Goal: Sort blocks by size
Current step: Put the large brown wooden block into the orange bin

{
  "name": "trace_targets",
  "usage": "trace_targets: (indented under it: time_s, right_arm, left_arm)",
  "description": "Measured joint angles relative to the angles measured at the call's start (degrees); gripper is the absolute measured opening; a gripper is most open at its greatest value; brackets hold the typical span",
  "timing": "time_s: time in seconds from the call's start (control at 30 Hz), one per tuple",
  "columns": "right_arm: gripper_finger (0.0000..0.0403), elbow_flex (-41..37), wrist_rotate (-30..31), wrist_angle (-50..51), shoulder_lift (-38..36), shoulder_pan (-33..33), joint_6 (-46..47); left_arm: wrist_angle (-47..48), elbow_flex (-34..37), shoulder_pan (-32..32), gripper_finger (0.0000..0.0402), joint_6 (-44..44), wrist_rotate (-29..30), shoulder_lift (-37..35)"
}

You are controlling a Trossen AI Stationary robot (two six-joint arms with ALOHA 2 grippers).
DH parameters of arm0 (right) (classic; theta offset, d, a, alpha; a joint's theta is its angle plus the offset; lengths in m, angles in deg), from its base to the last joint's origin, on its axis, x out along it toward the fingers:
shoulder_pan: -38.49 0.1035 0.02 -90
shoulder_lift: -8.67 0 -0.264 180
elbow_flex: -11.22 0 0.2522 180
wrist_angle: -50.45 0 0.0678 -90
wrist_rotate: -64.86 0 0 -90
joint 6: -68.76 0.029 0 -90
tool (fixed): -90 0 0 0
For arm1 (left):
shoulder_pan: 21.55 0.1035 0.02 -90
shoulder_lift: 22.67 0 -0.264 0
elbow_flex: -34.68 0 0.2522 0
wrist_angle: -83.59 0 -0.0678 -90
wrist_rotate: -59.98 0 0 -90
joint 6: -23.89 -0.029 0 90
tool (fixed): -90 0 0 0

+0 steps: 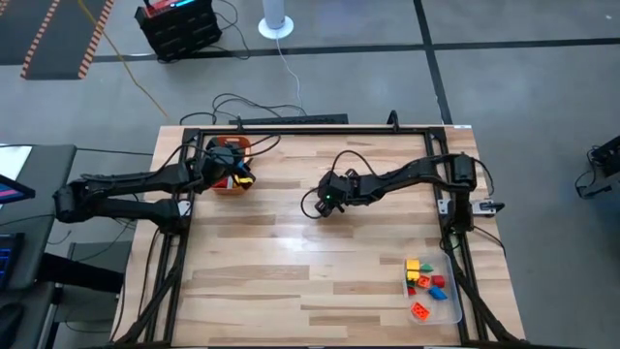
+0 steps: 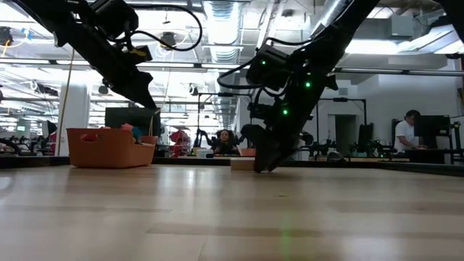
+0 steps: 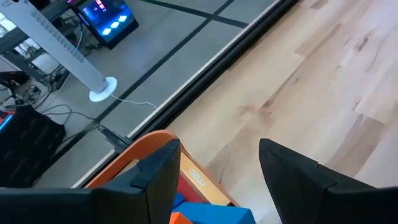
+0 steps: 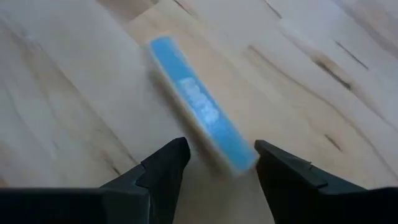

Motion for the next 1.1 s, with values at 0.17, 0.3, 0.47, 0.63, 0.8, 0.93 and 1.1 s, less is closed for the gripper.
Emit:
trace_targets:
  time_s: [0.17,0.3,0.47,0.63,0.8,0.93,1.1]
  right_arm:
    - [0.0221,0.1,0.0,0.0,0.1,0.0,-1.9]
    - [0.0189,0.0,-0.5,-1.6,0.1,0.0,-8.1]
    - [0.0129,-0.1,-3.2,-3.9,0.2,-0.1,-14.1]
    - [0.0072,-0.1,-5.4,-4.6,0.2,0.2,-15.1]
    - [0.0049,-0.2,-13.3,-12.1,0.4,2.1,-18.3]
    - [0.0047,-0.1,-14.5,-15.8,0.3,4.2,-21.2]
    - [0.0050,0.0,-14.0,-10.1,-1.3,5.6,-17.9]
  left_arm:
    - [0.3,0.0,-0.2,0.0213,-1.3,0.0,0.0]
    - [0.3,0.0,-0.3,0.0213,-4.2,-2.5,0.0]
    - [0.2,0.0,-0.6,0.0213,-9.0,-10.5,0.0]
    - [0.1,0.0,-2.7,0.0213,-11.6,-23.3,1.1]
    - [-5.5,0.0,-6.7,0.0213,-11.4,-26.7,9.1]
    - [-13.8,-0.7,-9.4,0.0213,-13.9,-26.1,18.4]
    - [-13.9,-5.6,-10.1,0.0213,-17.5,-19.8,27.6]
